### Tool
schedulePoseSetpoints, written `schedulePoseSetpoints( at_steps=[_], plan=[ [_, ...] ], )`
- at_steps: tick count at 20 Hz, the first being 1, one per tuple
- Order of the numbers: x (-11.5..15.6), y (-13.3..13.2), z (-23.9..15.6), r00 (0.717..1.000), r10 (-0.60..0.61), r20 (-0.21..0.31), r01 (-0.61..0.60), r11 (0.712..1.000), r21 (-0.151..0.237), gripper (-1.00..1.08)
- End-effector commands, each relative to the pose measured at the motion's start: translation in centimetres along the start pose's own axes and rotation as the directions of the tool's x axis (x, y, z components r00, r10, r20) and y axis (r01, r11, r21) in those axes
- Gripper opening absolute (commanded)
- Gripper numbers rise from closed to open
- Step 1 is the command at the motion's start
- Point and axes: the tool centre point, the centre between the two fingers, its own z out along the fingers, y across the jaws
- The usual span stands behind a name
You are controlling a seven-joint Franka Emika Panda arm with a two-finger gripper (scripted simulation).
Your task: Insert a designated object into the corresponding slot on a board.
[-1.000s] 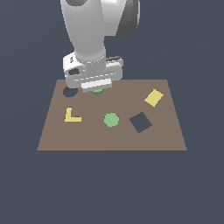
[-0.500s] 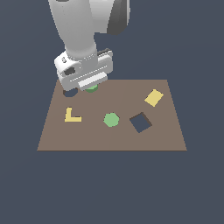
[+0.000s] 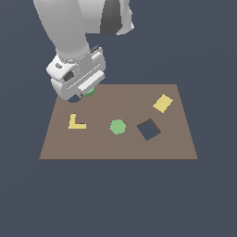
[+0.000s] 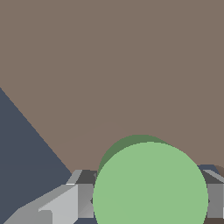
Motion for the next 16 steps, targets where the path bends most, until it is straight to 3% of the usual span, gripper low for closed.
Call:
schedulePoseSetpoints(
  at_steps=[1, 6, 16],
  plan=[
    [-0.6, 0.7, -0.1, 0.996, -0.089, 0.000, 0.089, 0.996, -0.001, -1.00],
    [-1.5, 2.0, -0.2, 0.969, -0.247, 0.000, 0.247, 0.969, -0.001, -1.00],
    [-2.3, 4.2, -0.4, 0.886, -0.463, 0.000, 0.463, 0.886, 0.000, -1.00]
  ],
)
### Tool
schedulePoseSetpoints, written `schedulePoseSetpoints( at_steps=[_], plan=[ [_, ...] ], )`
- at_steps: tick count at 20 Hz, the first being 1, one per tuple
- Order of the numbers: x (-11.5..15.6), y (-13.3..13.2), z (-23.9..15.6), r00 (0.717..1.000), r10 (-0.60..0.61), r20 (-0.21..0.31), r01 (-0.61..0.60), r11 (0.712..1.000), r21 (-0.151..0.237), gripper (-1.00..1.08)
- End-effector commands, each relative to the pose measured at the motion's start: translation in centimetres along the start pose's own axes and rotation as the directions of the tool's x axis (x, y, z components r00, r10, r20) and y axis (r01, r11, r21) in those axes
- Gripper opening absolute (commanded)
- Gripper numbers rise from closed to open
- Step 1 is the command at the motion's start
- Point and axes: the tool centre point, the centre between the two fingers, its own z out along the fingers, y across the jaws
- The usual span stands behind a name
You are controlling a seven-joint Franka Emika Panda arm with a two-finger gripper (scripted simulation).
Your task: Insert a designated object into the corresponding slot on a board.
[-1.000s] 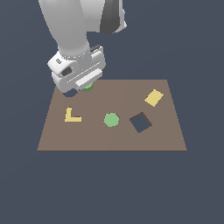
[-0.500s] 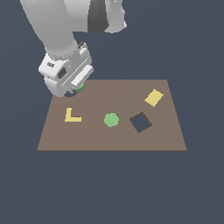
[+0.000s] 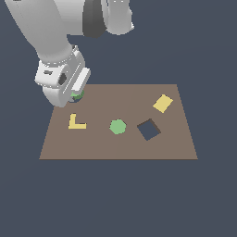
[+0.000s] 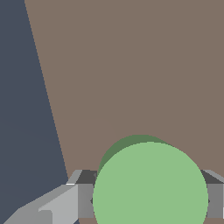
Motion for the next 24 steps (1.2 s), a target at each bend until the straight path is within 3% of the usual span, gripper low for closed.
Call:
schedulePoseSetpoints(
  at_steps=[1, 11, 24],
  plan=[
    [-0.28, 0.38, -0.05, 0.999, -0.048, 0.000, 0.048, 0.999, 0.000, -1.00],
    [-0.79, 1.23, -0.11, 0.989, -0.147, 0.000, 0.147, 0.989, 0.000, -1.00],
    [-0.71, 1.16, 0.29, 0.990, -0.139, 0.000, 0.139, 0.990, 0.000, -1.00]
  ],
)
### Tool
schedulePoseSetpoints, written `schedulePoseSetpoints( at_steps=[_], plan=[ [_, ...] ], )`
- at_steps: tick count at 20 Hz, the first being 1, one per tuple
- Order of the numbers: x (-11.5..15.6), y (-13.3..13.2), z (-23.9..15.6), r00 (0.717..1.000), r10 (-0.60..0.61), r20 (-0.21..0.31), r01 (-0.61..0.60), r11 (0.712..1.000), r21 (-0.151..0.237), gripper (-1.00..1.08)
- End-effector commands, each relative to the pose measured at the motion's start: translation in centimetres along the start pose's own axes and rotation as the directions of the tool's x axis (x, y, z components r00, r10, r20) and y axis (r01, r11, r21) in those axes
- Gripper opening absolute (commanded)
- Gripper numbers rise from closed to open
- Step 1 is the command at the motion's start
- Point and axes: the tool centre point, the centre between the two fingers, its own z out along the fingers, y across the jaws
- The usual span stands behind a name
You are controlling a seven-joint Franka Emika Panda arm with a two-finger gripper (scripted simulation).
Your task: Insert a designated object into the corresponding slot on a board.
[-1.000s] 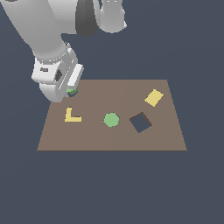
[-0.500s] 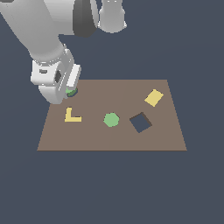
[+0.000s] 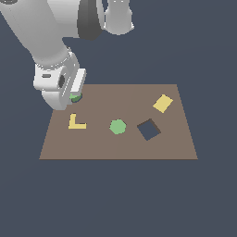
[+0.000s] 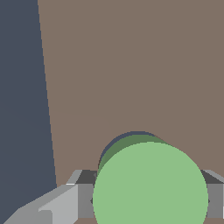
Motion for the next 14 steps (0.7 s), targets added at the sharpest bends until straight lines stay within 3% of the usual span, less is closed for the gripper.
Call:
schedulePoseSetpoints(
  at_steps=[1, 4, 5, 14],
  plan=[
    [0.02, -0.02, 0.46, 1.000, 0.001, 0.000, -0.001, 1.000, 0.000, -1.00],
    [0.02, -0.03, 0.82, 1.000, 0.002, 0.001, -0.002, 1.000, -0.001, -1.00],
    [0.02, -0.03, 0.82, 1.000, 0.002, 0.001, -0.002, 1.000, -0.001, 1.00],
    [0.02, -0.03, 0.82, 1.000, 0.002, 0.001, -0.002, 1.000, -0.001, 1.00]
  ],
)
